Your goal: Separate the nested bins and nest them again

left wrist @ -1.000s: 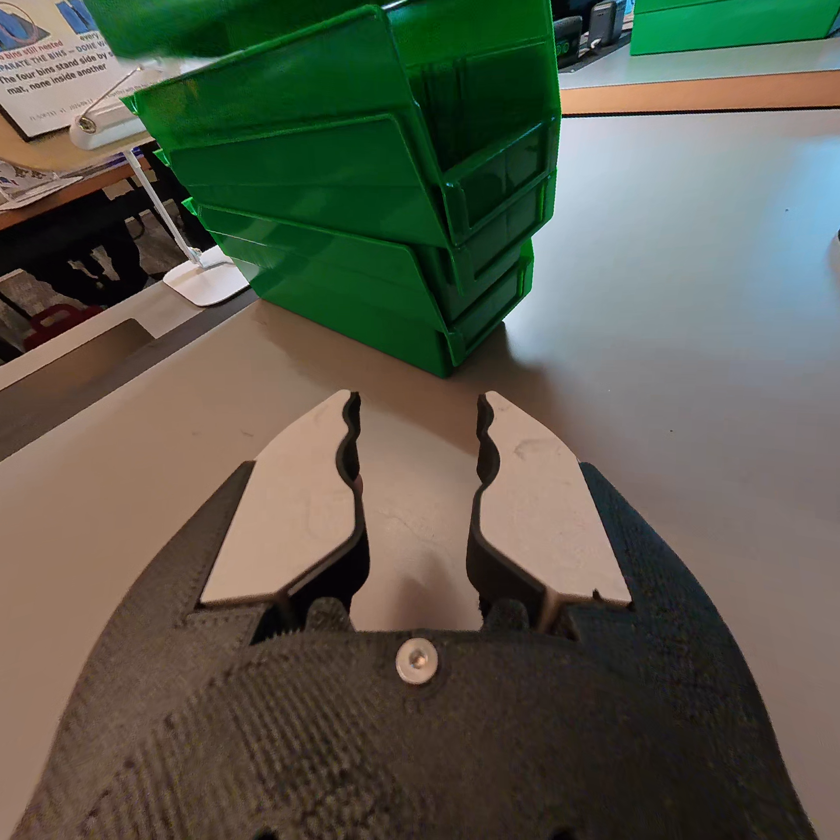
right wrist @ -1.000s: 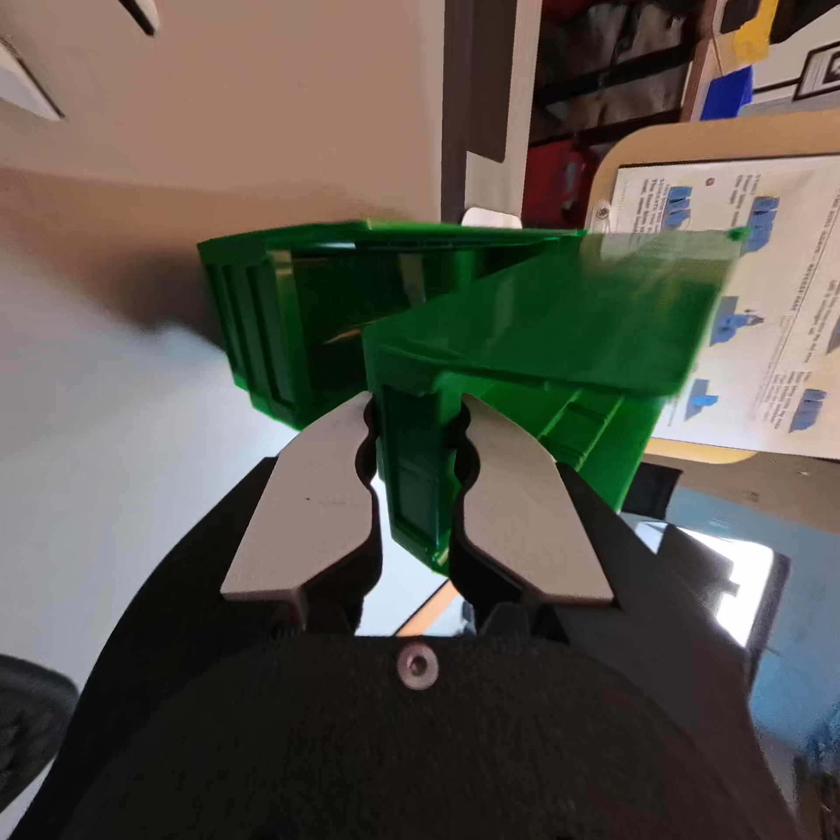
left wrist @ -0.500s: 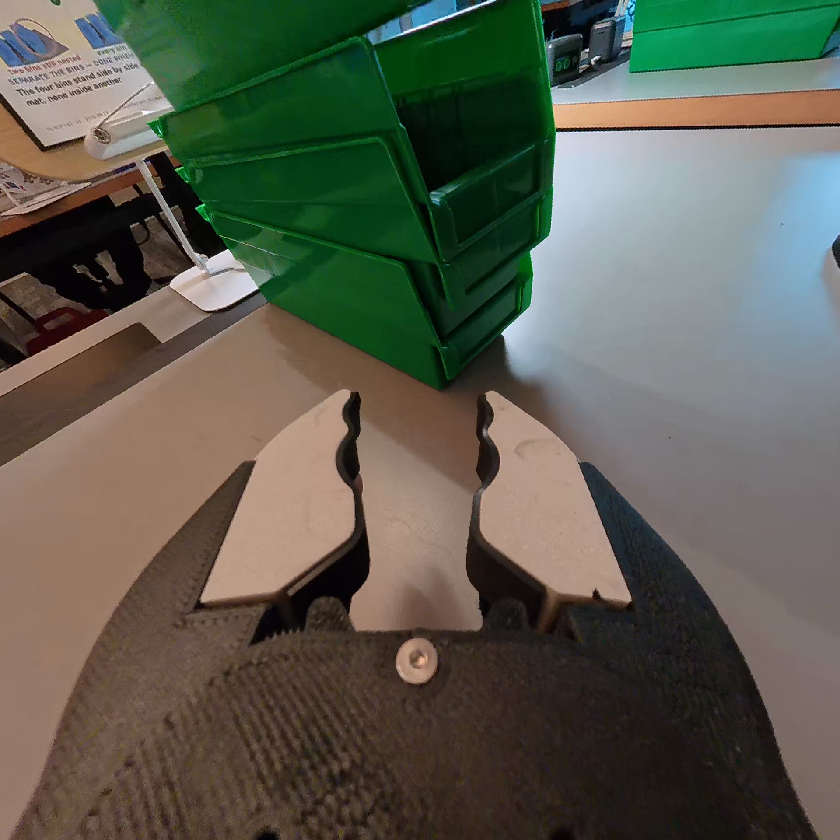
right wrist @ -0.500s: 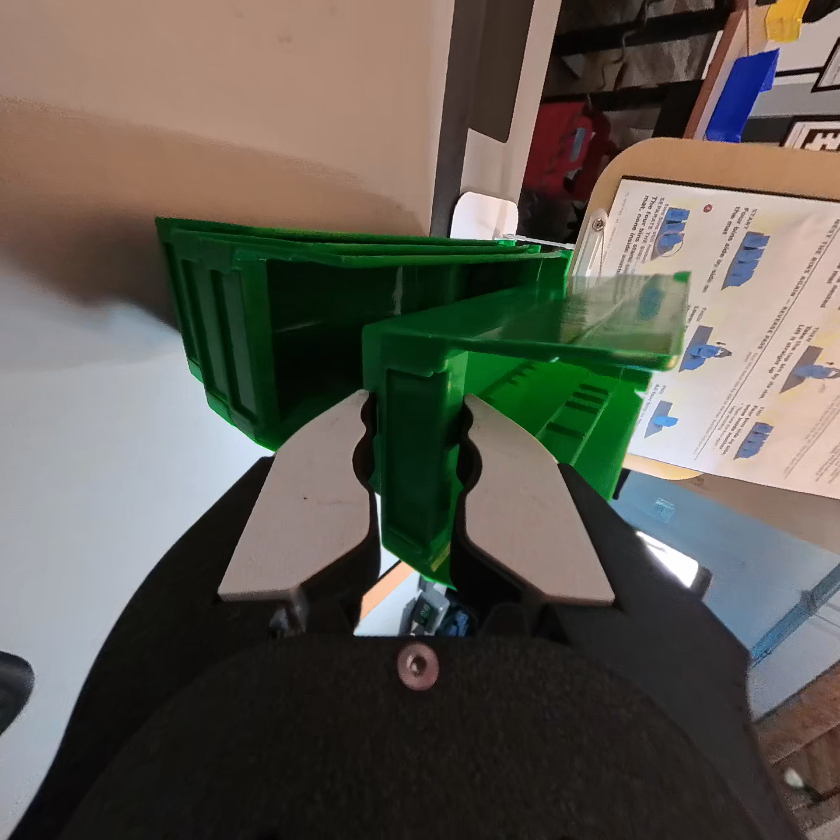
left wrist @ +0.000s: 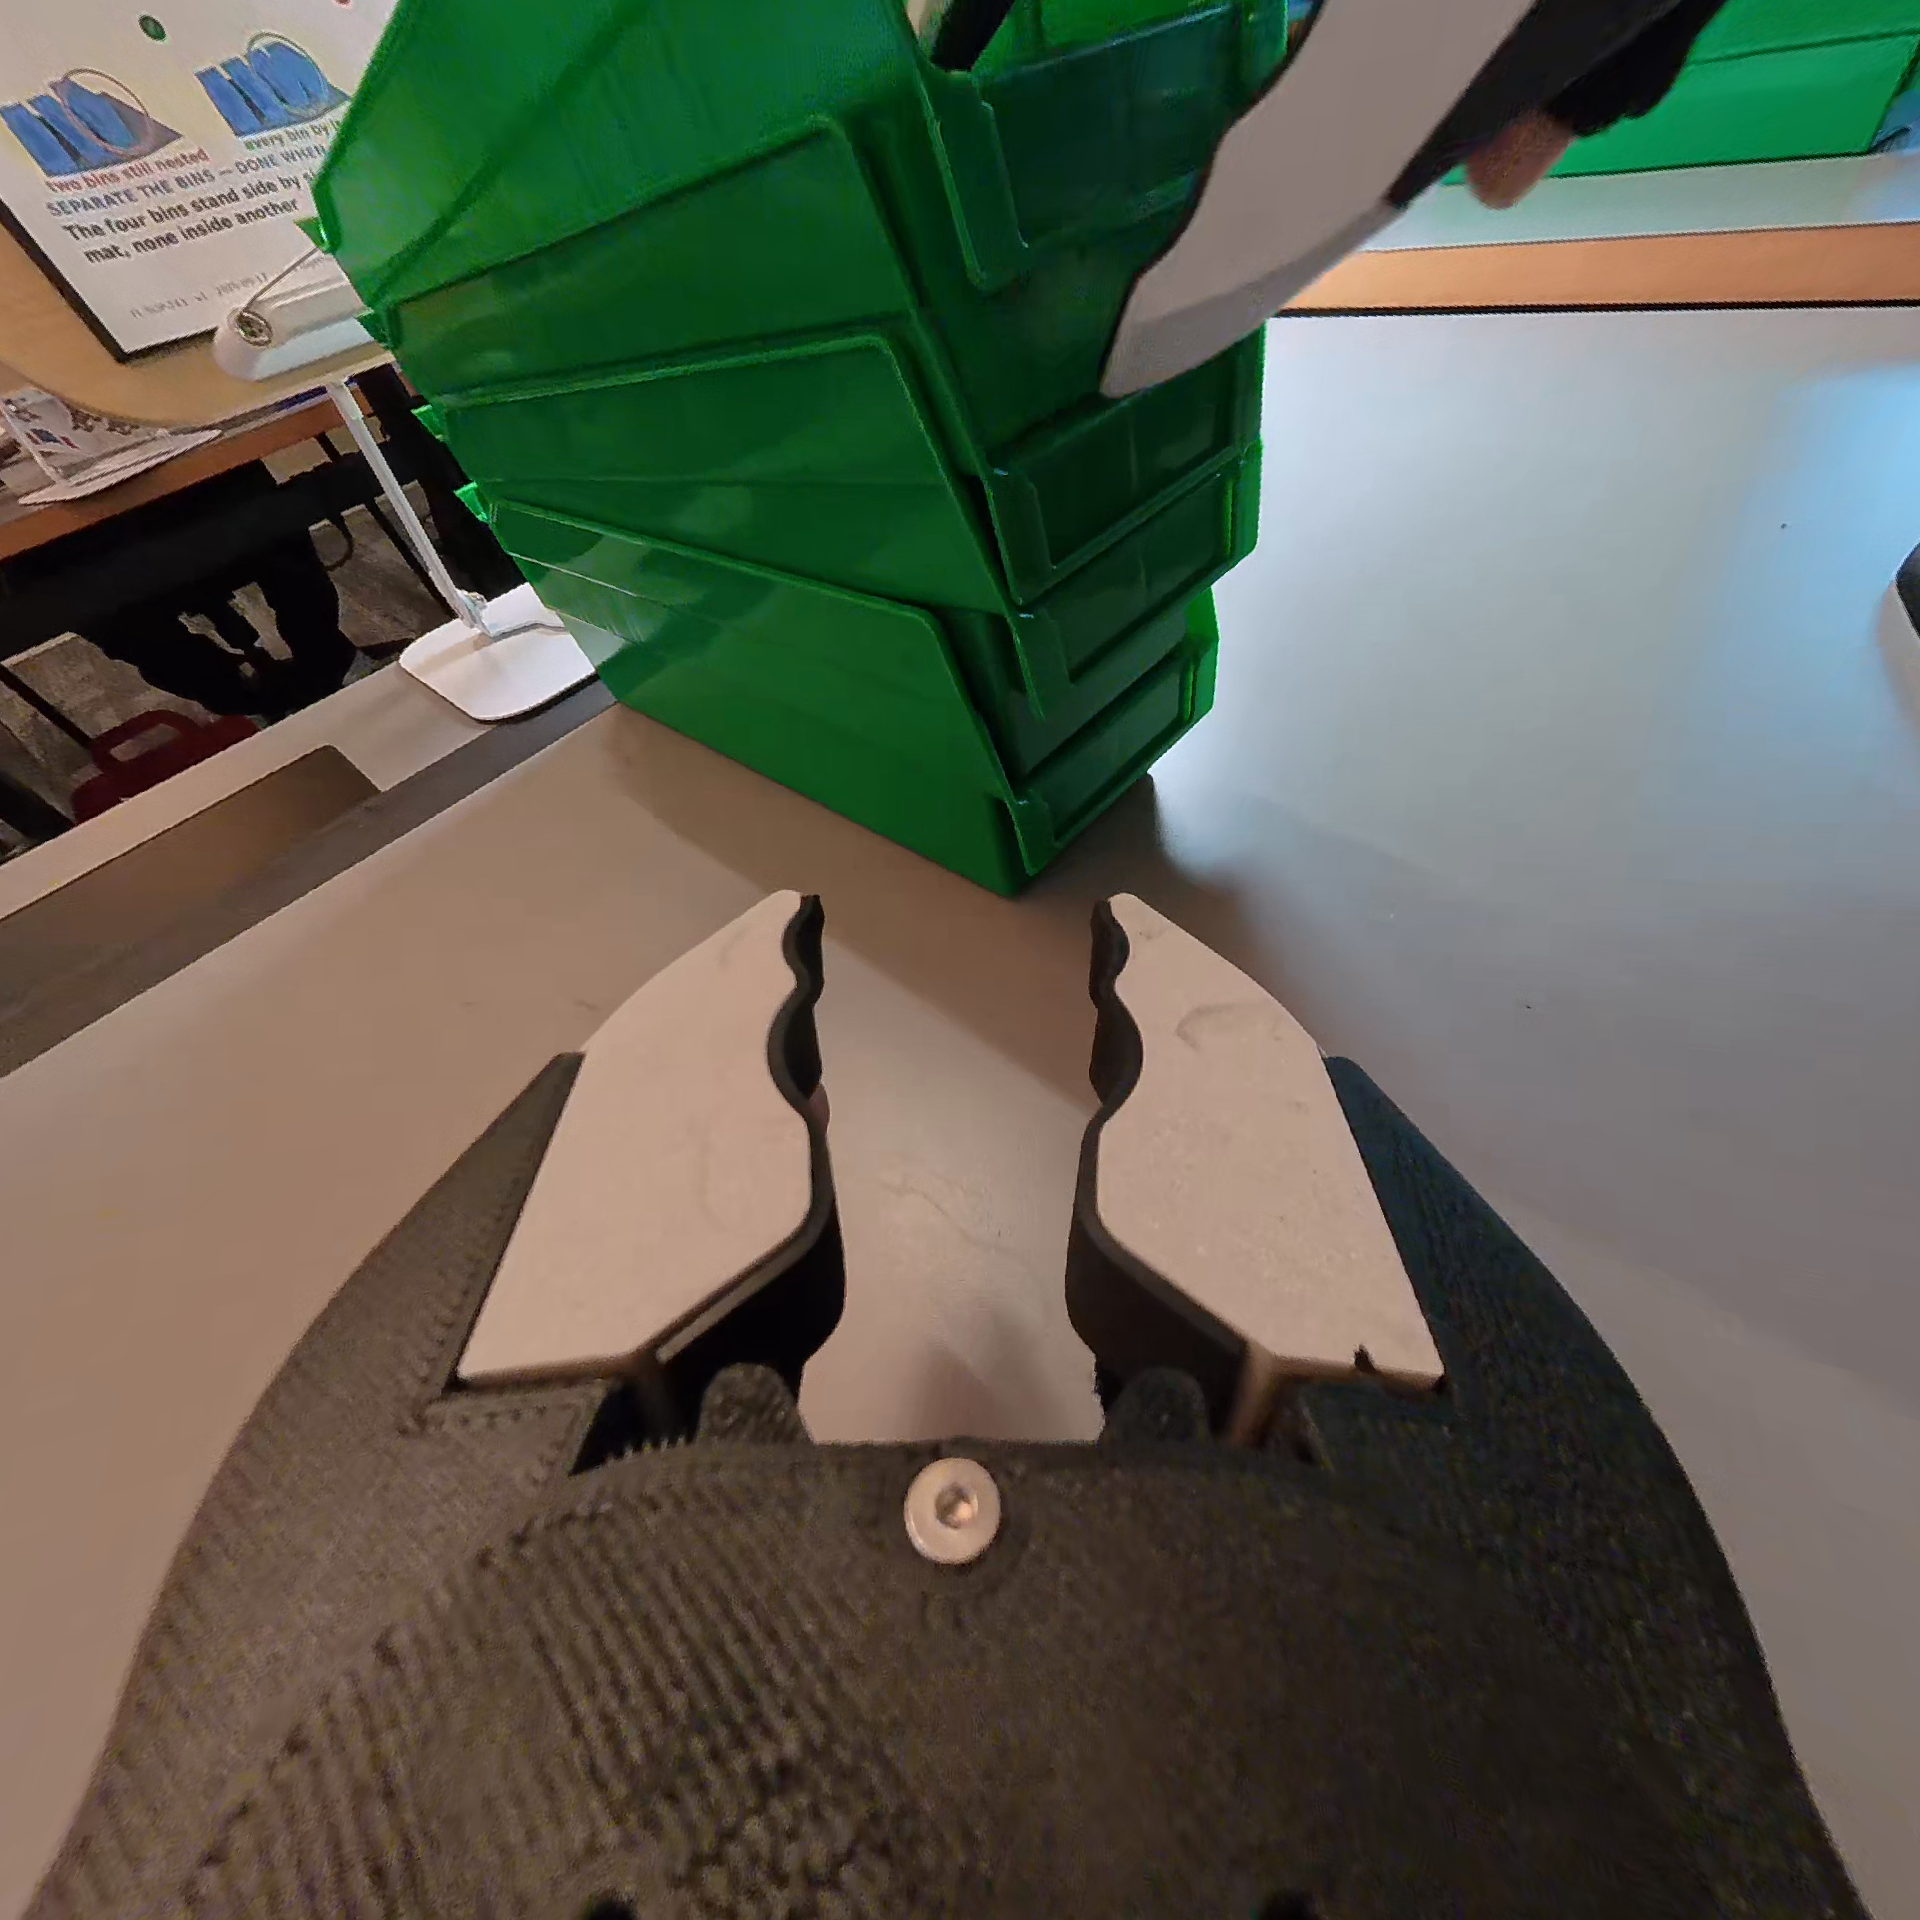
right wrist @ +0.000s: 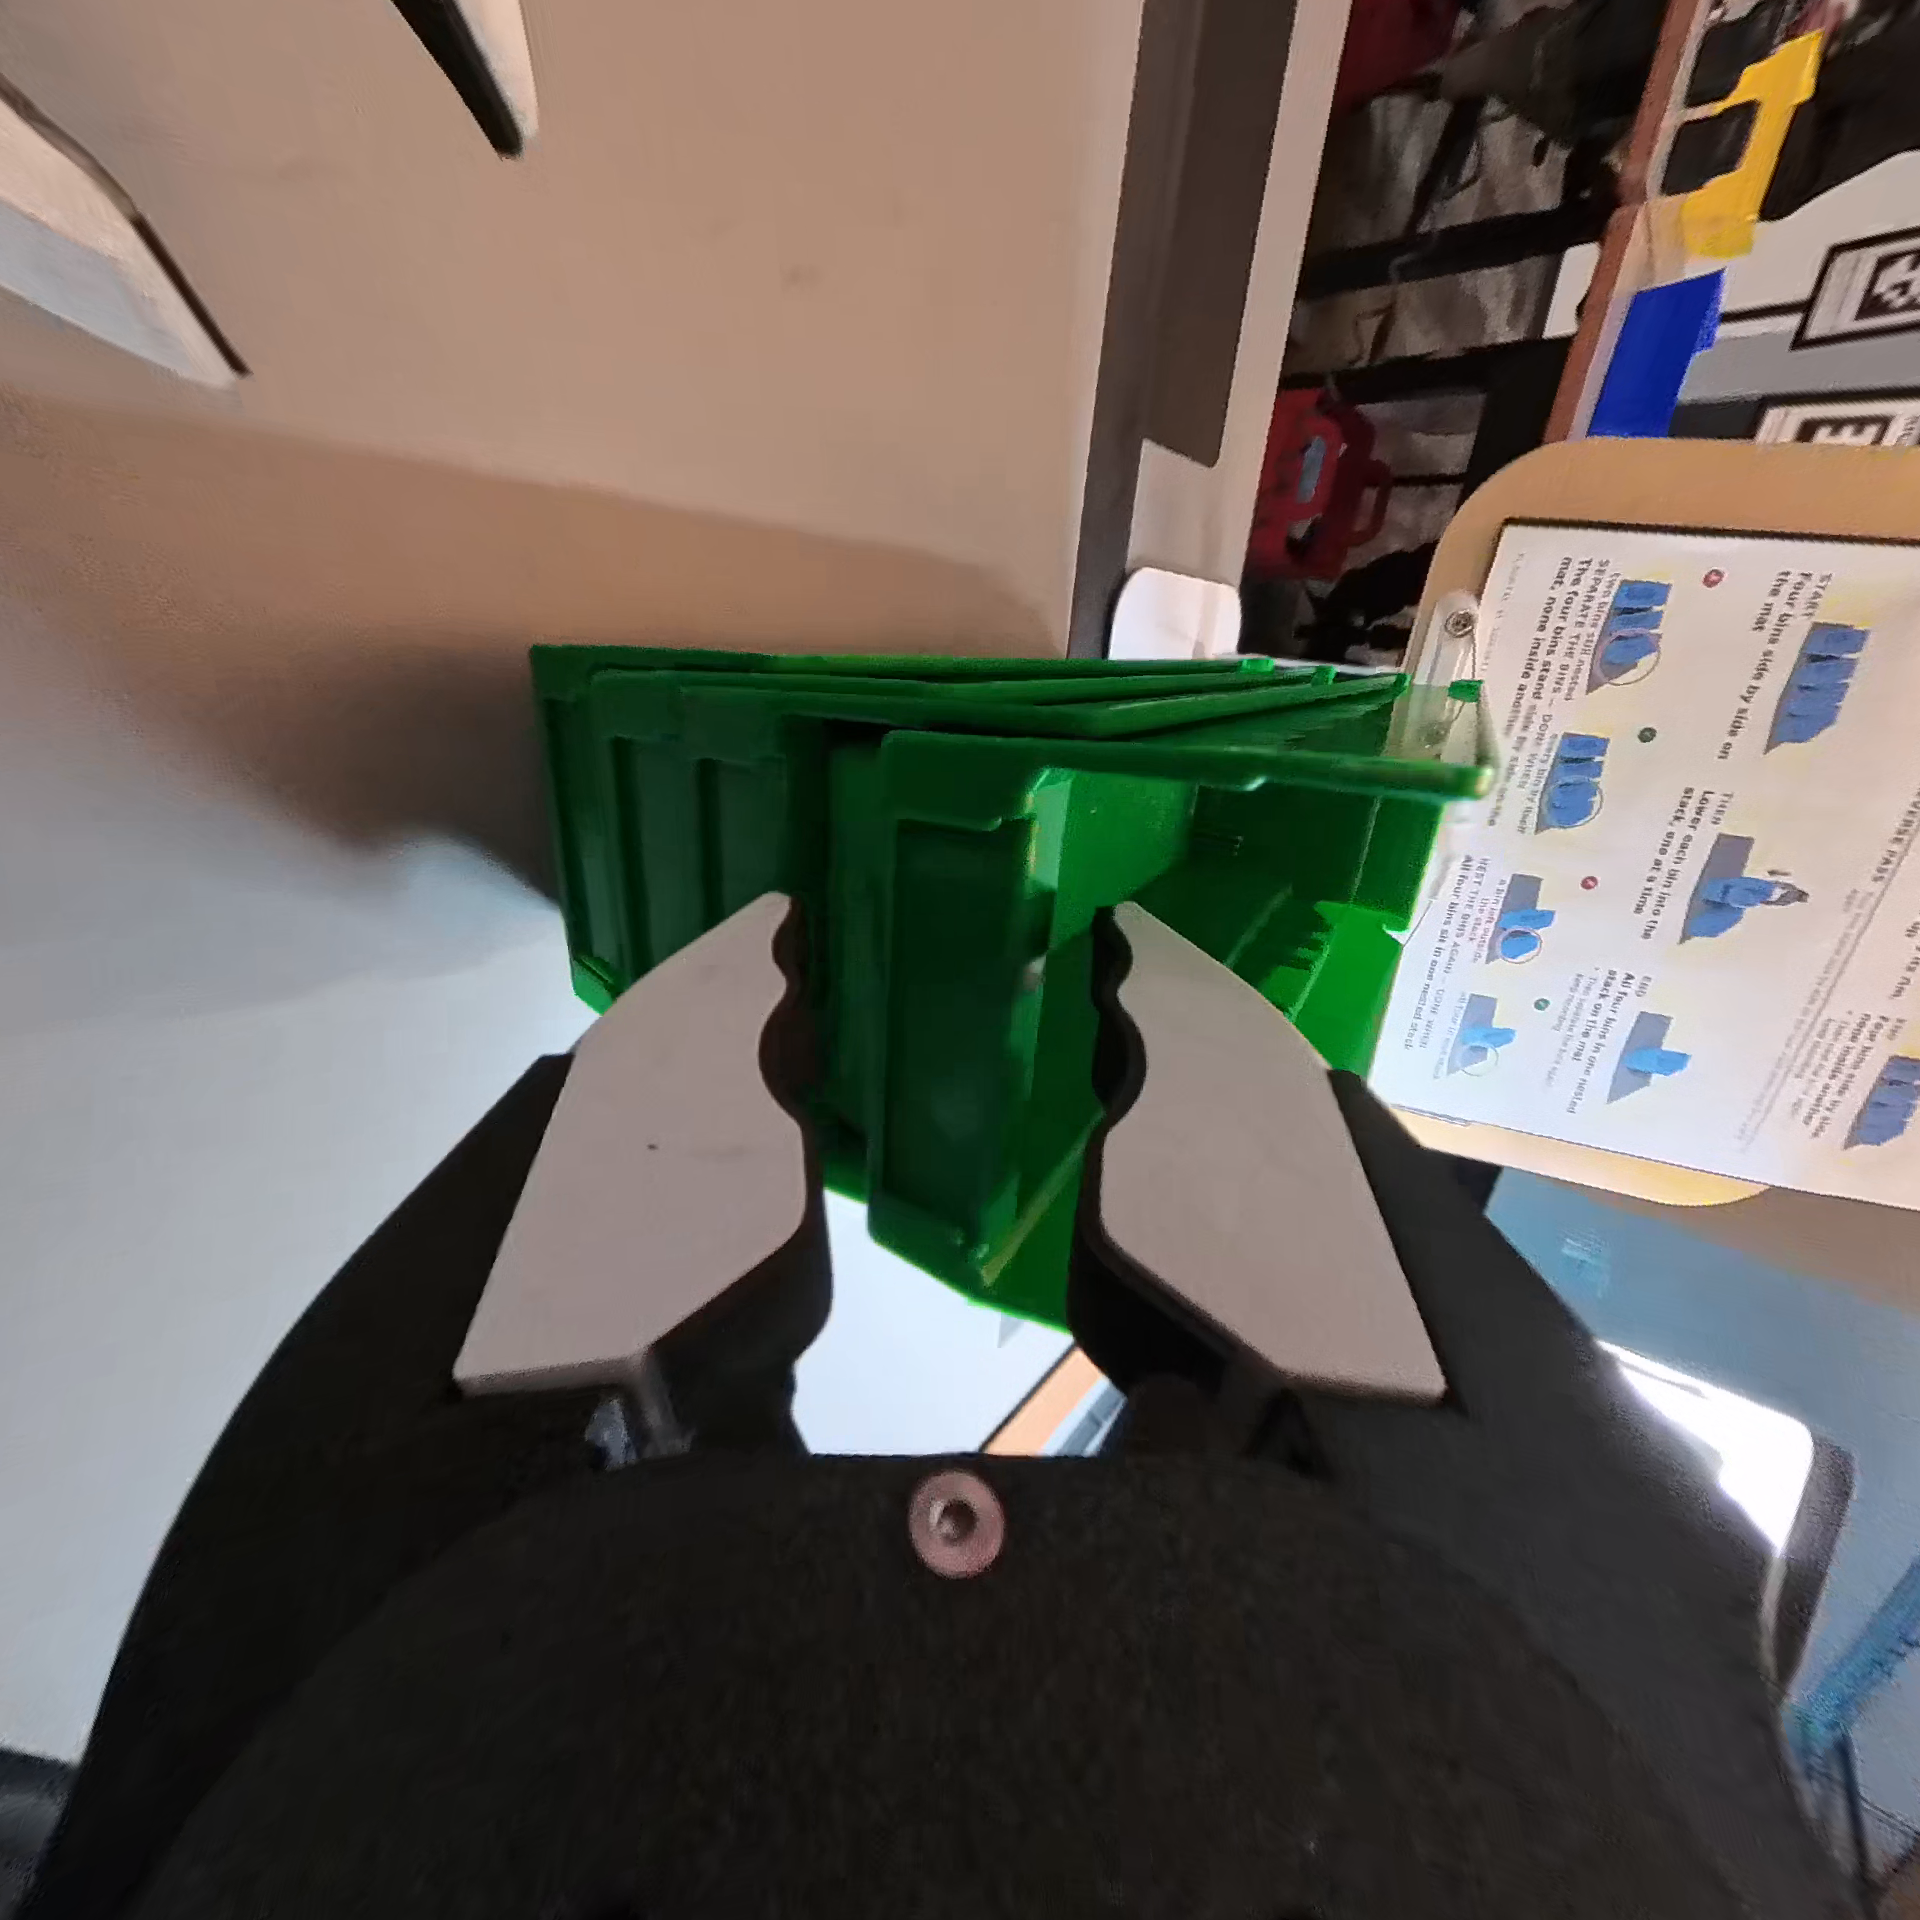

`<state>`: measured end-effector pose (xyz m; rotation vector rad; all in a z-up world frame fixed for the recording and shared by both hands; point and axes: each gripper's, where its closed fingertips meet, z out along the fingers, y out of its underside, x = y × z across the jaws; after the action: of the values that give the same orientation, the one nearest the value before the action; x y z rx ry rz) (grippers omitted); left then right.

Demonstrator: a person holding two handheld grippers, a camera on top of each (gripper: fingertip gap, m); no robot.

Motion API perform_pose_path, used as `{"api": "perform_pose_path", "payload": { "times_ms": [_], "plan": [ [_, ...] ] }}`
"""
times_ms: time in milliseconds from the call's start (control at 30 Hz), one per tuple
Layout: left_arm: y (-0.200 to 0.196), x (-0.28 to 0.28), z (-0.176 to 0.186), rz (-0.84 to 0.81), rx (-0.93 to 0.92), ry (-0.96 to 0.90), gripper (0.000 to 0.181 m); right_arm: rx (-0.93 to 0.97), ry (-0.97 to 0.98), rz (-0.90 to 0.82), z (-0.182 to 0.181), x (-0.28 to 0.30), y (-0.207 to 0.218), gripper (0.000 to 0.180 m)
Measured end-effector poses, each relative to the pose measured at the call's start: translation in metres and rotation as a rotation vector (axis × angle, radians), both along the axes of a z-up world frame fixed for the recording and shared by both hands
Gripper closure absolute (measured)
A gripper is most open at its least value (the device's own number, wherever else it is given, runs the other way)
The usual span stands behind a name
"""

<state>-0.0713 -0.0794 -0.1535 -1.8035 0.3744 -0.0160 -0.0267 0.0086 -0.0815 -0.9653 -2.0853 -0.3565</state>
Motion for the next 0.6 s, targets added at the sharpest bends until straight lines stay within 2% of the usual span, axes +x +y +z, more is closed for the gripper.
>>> {"api": "perform_pose_path", "payload": {
  "times_ms": [267,467,600],
  "plan": [
    [0.002,0.001,-0.006,0.002,-0.021,0.008,0.131,-0.013,0.165,0.018,0.020,0.013,-0.009,0.126],
    [0.002,-0.004,-0.001,0.025,0.004,-0.003,0.131,-0.146,0.494,0.003,0.048,0.038,-0.010,0.128],
    [0.002,-0.010,0.004,0.048,0.024,-0.027,0.130,-0.276,0.647,-0.091,0.041,0.072,0.009,0.127]
  ]
}}
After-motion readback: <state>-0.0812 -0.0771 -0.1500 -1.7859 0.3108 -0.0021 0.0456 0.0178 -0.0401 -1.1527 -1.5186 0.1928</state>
